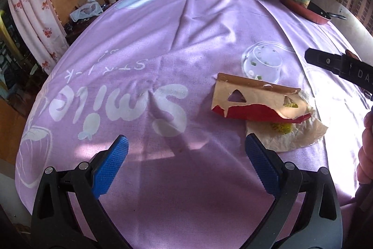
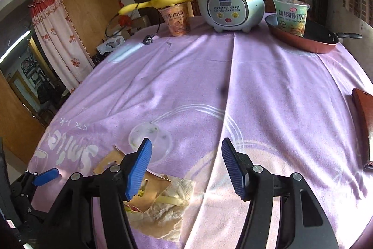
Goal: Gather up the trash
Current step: 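Lower both grippers toward the brown paper and cardboard scraps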
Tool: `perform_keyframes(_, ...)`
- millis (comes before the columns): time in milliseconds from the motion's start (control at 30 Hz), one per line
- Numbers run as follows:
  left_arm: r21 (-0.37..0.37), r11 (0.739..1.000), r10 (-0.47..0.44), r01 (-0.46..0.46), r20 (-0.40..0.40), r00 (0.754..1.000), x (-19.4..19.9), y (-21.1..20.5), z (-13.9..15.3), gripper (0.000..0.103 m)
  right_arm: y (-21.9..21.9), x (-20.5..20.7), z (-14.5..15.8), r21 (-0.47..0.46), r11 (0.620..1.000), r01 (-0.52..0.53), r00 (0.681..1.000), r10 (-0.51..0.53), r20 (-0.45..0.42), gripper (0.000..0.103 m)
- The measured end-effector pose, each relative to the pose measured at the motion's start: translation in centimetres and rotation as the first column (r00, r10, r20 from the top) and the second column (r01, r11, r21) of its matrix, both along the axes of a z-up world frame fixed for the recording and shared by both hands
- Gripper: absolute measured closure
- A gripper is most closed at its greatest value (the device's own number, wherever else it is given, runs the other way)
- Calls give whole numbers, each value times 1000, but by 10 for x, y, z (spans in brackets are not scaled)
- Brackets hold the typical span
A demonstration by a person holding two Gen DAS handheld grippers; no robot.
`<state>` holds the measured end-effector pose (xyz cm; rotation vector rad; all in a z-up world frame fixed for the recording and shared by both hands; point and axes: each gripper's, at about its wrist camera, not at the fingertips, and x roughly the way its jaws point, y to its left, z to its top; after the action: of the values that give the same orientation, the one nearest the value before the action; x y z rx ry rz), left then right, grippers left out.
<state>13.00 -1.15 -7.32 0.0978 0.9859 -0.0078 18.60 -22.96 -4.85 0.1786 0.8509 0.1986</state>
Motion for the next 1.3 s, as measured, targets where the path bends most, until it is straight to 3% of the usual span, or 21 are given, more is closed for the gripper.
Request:
perform_keyframes(67, -5, 999, 37, -38, -14, 999, 2, 11, -4, 7, 2, 5, -11, -30, 1000, 6, 999, -7, -48, 41)
perform_keyframes(200, -97, 992, 78, -81, -39, 996, 4, 31, -6, 7, 6, 10, -24, -82, 997, 8, 995, -16, -99, 41)
perform_keyframes(300, -132, 985, 103, -110, -59, 993, 6, 38, -8, 7, 21, 6, -25, -100, 993, -68, 992, 57, -110, 39)
perform_keyframes(433, -203, 967, 143, -155, -73, 987, 7, 52, -9, 7, 53, -13, -10, 96, 945, -312, 945, 319, -69, 42)
perform_keyframes(533, -254, 948, 182, -191, -58, 982, 3, 62, -7, 7, 59, -18, -5, 17, 959, -282, 958, 283, -45, 44)
perform_keyframes(733, -306, 930, 200, -203, -42, 979, -1, 70, -3, 7, 49, -15, -3, 47, 971, -236, 970, 238, -43, 43)
perform_keyframes(833, -300, 935, 187, -190, -40, 982, -3, 64, -1, 7, 41, -13, -2, 33, 978, -208, 978, 209, -21, 43)
perform_keyframes(900, -267, 952, 153, -153, -21, 988, -7, 52, 3, 7, 35, -11, -1, 25, 985, -171, 985, 171, -14, 43)
perform_keyframes(1000, -204, 977, 64, -58, 27, 998, -18, 22, 12, 7, 26, -9, -1, 44, 990, -134, 991, 135, -20, 43)
perform_keyframes(1100, -200, 978, -51, 61, 52, 997, -26, -7, 22, 7, 20, -8, -1, 55, 992, -111, 994, 112, -18, 43)
perform_keyframes(1200, -165, 977, -132, 135, 28, 991, -23, -33, 19, 7, 17, -9, 1, 63, 993, -103, 994, 104, -12, 43)
perform_keyframes(1300, -109, 985, -140, 136, -21, 990, -16, -48, 2, 7, 18, -11, 4, 54, 994, -99, 995, 99, 1, 43)
